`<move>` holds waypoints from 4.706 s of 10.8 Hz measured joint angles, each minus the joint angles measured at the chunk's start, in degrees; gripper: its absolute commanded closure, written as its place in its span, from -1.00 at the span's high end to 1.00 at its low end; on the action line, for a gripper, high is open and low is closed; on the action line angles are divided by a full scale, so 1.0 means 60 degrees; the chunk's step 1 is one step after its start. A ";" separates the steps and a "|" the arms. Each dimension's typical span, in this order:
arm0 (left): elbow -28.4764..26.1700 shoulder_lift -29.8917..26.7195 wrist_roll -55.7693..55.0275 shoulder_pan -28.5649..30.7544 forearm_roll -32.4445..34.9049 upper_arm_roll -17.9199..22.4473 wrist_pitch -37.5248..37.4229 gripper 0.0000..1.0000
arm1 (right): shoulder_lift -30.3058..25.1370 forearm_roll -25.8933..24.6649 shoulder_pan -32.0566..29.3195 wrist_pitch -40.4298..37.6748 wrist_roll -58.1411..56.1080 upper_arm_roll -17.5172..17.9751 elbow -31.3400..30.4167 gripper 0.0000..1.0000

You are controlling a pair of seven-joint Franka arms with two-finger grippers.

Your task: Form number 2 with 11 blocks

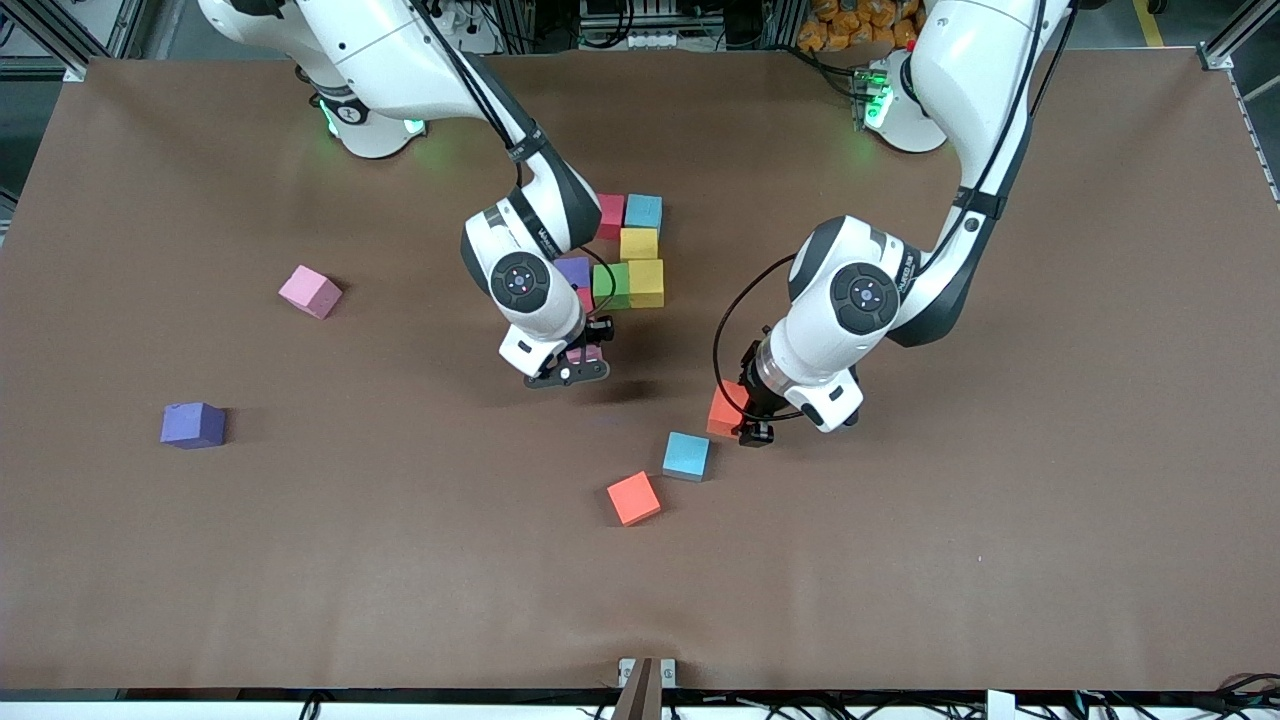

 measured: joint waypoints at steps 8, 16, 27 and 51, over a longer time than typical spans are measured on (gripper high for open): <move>0.0000 0.0000 0.0000 0.0000 0.0000 0.0000 0.0000 -1.00 | 0.0013 0.0000 0.0000 -0.0016 0.0415 -0.0016 0.0000 -0.25; -0.0001 0.0007 0.0000 -0.0003 0.0000 -0.0001 0.0026 -1.00 | 0.0022 -0.0008 0.0000 -0.0037 0.0568 -0.0017 0.0001 -0.13; -0.0008 0.0100 -0.1089 -0.0263 0.0000 -0.0008 0.0263 -1.00 | 0.0028 -0.0123 0.0000 -0.0077 0.0567 -0.0075 -0.0031 1.00; -0.0061 0.1394 -0.5620 -0.2828 0.0996 -0.0025 0.1741 -1.00 | -0.4406 -0.2709 -0.4757 -0.3306 -0.0716 0.0528 0.0173 1.00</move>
